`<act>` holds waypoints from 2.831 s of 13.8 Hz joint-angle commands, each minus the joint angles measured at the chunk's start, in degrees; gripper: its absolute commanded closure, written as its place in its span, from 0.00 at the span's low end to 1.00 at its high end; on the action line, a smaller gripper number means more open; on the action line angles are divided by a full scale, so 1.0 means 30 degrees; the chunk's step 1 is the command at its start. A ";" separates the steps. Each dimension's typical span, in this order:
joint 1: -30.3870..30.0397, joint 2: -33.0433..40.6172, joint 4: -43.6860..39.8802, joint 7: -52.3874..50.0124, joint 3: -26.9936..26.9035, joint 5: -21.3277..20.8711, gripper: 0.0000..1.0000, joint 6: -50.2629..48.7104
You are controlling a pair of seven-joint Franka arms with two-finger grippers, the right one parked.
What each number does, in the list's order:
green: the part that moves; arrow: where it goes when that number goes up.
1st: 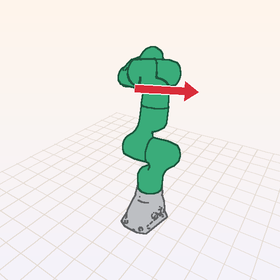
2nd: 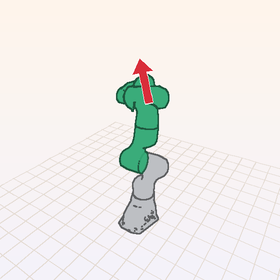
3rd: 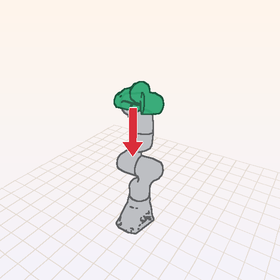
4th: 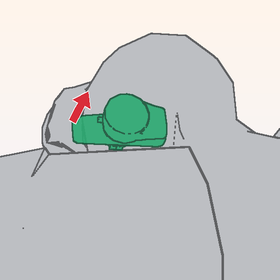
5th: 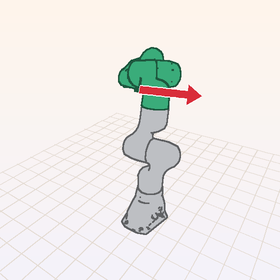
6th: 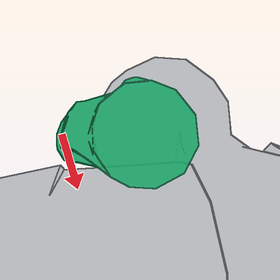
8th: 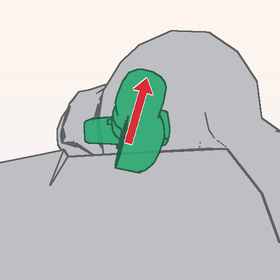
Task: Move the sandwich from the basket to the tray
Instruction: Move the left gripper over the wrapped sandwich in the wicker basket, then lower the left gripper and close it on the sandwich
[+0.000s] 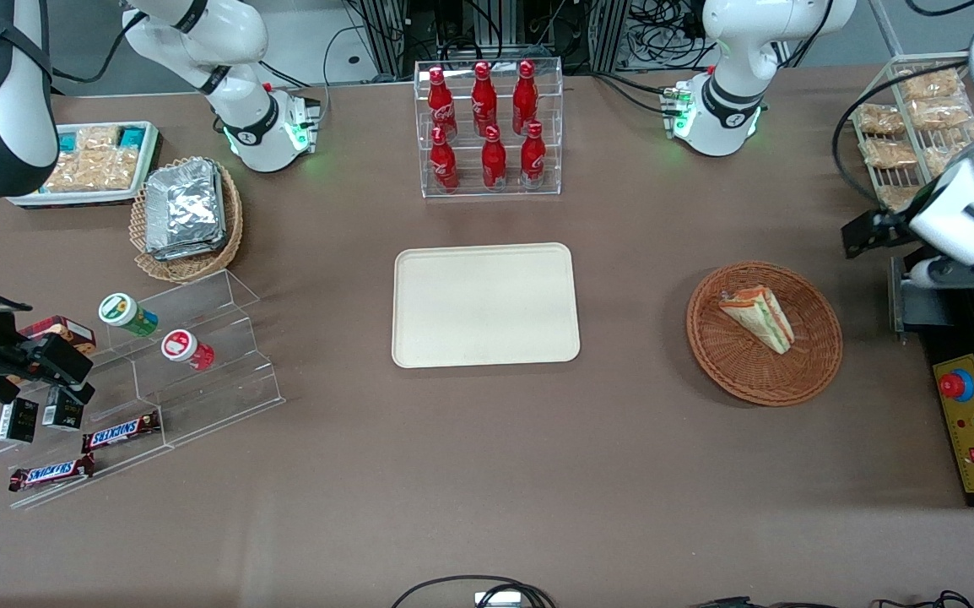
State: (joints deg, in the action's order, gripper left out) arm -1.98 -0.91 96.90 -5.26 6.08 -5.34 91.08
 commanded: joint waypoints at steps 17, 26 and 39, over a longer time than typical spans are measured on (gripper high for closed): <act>0.0016 -0.0894 1.3457 -1.2159 0.0111 -0.0388 0.00 1.6274; -0.0072 -0.2506 1.4457 -1.2983 0.0053 -0.0388 0.00 1.8682; -0.0160 -0.1780 1.4282 -1.3277 -0.0006 -0.0417 1.00 1.7255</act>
State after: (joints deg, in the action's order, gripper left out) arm -2.25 -9.17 139.66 -43.64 5.88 -5.58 145.81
